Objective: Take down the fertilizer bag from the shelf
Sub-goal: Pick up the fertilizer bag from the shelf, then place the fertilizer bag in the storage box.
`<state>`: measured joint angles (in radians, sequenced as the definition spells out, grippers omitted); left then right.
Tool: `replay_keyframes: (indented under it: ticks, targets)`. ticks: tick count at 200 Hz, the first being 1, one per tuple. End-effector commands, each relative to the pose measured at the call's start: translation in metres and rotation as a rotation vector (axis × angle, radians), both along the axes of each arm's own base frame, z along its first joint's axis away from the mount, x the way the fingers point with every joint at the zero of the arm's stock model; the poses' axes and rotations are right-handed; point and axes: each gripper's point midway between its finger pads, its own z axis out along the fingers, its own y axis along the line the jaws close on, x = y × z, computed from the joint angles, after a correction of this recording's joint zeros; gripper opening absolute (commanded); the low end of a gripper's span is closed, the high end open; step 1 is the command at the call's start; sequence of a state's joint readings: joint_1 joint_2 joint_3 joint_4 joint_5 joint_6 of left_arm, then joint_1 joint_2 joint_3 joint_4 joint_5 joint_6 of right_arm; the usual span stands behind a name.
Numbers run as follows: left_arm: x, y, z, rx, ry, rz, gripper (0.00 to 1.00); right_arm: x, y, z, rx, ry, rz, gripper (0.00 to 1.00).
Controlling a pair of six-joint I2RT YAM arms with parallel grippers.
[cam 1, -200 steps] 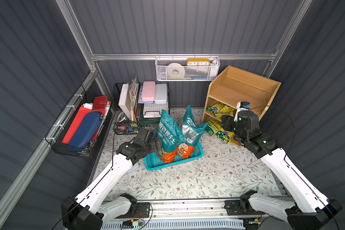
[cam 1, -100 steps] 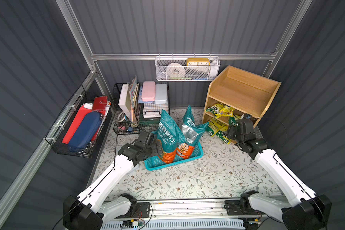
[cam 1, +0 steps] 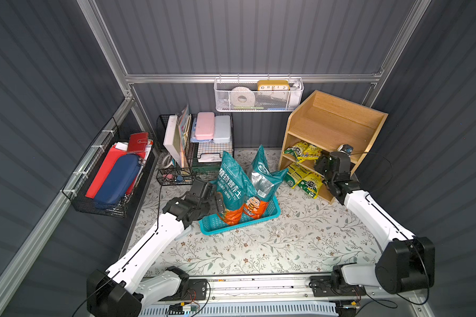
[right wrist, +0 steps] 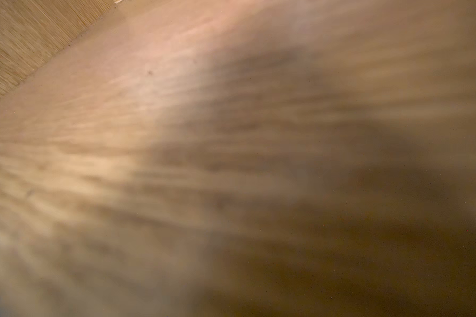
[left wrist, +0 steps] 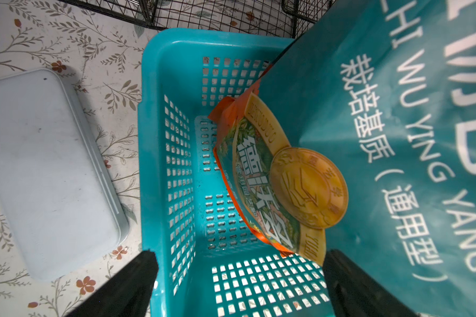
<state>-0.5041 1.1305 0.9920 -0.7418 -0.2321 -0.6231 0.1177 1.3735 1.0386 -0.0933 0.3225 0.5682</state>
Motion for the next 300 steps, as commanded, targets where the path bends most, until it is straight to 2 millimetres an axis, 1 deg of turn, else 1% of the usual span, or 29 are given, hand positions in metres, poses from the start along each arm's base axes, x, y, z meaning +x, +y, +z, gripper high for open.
replay_keyframes:
  ticks: [1,7,25,30,36,41,43,45,51,52,54,56,63,83,98,103,104,107,125,147,177,200,218,235,256,278,288,299,300]
  targets:
    - [-0.005,0.006,0.006,-0.005,-0.006,0.025,0.99,0.005,0.007,-0.028,0.056,0.055,0.019,0.50]
    - [-0.005,0.006,0.006,-0.005,-0.006,0.027,0.99,0.005,0.009,-0.029,0.069,0.056,0.030,0.47]
    - [-0.006,0.007,0.005,-0.006,-0.002,0.033,0.99,0.001,0.018,-0.031,0.096,0.064,0.076,0.49]
    - [-0.006,0.007,0.004,-0.008,-0.002,0.034,1.00,0.000,0.019,-0.033,0.104,0.066,0.080,0.47]
    - [-0.006,0.007,0.003,-0.008,-0.002,0.034,0.99,-0.002,0.020,-0.034,0.113,0.066,0.078,0.40]
    - [-0.005,0.006,0.003,-0.010,-0.002,0.034,0.99,-0.003,0.020,-0.035,0.121,0.062,0.080,0.33]
    - [-0.005,0.006,0.003,-0.011,-0.002,0.034,0.99,-0.004,0.020,-0.035,0.124,0.058,0.077,0.28]
    - [-0.005,0.006,0.002,-0.011,-0.001,0.033,0.99,-0.005,0.020,-0.036,0.126,0.058,0.078,0.27]
    - [-0.004,0.005,0.002,-0.014,-0.001,0.033,0.99,-0.006,0.019,-0.037,0.127,0.050,0.072,0.15]
    - [-0.004,0.005,0.002,-0.014,-0.001,0.032,0.99,-0.007,0.018,-0.037,0.125,0.048,0.068,0.12]
    - [-0.004,0.004,0.001,-0.014,0.001,0.032,0.99,-0.007,0.018,-0.037,0.126,0.046,0.068,0.10]
    - [-0.004,0.004,0.001,-0.015,0.001,0.030,0.99,-0.008,0.018,-0.037,0.125,0.043,0.068,0.06]
    - [-0.004,0.003,0.001,-0.018,0.003,0.028,0.99,-0.010,0.017,-0.037,0.122,0.039,0.065,0.00]
    - [-0.004,0.003,0.001,-0.017,0.011,0.027,0.99,-0.021,0.014,-0.032,0.101,0.040,0.066,0.00]
    - [-0.006,0.004,0.000,-0.016,0.008,0.030,1.00,-0.035,0.012,-0.020,0.089,0.019,0.070,0.00]
    - [-0.006,0.005,-0.001,-0.016,0.009,0.031,0.99,-0.040,0.012,-0.022,0.086,0.030,0.072,0.00]
    - [-0.006,0.005,-0.001,-0.016,0.008,0.032,0.99,-0.042,0.012,-0.017,0.088,0.017,0.074,0.00]
    - [-0.006,0.005,-0.001,-0.017,0.006,0.033,0.99,-0.047,0.012,-0.013,0.090,0.007,0.078,0.00]
    - [-0.005,0.004,0.000,-0.027,-0.004,0.035,0.99,-0.069,0.020,0.000,0.092,-0.028,0.148,0.00]
    - [-0.002,-0.001,0.000,-0.040,-0.005,0.026,0.99,-0.087,0.031,0.018,0.061,-0.090,0.244,0.00]
    - [0.001,-0.006,-0.003,-0.048,0.014,0.013,0.99,-0.113,0.040,0.053,0.032,-0.132,0.329,0.00]
    - [0.003,-0.009,-0.003,-0.059,0.011,0.006,0.99,-0.126,0.053,0.084,0.050,-0.192,0.412,0.00]
    - [0.003,-0.010,-0.001,-0.070,0.008,0.009,0.99,-0.129,0.064,0.102,0.088,-0.223,0.469,0.00]
    - [0.001,-0.009,0.000,-0.074,0.006,0.012,0.99,-0.131,0.082,0.118,0.129,-0.232,0.548,0.00]
    - [-0.002,-0.006,0.001,-0.076,0.010,0.031,0.99,-0.137,0.111,0.142,0.134,-0.251,0.659,0.00]
    - [-0.004,-0.004,0.000,-0.078,0.010,0.043,0.99,-0.151,0.161,0.165,0.094,-0.264,0.832,0.00]
    - [-0.005,-0.003,0.000,-0.084,0.009,0.049,0.99,-0.159,0.186,0.169,0.087,-0.252,0.920,0.00]
    - [-0.006,-0.003,0.000,-0.087,0.011,0.057,1.00,-0.167,0.216,0.171,0.098,-0.225,1.035,0.00]
    - [-0.006,-0.003,0.000,-0.087,0.011,0.057,1.00,-0.168,0.218,0.169,0.098,-0.210,1.042,0.00]
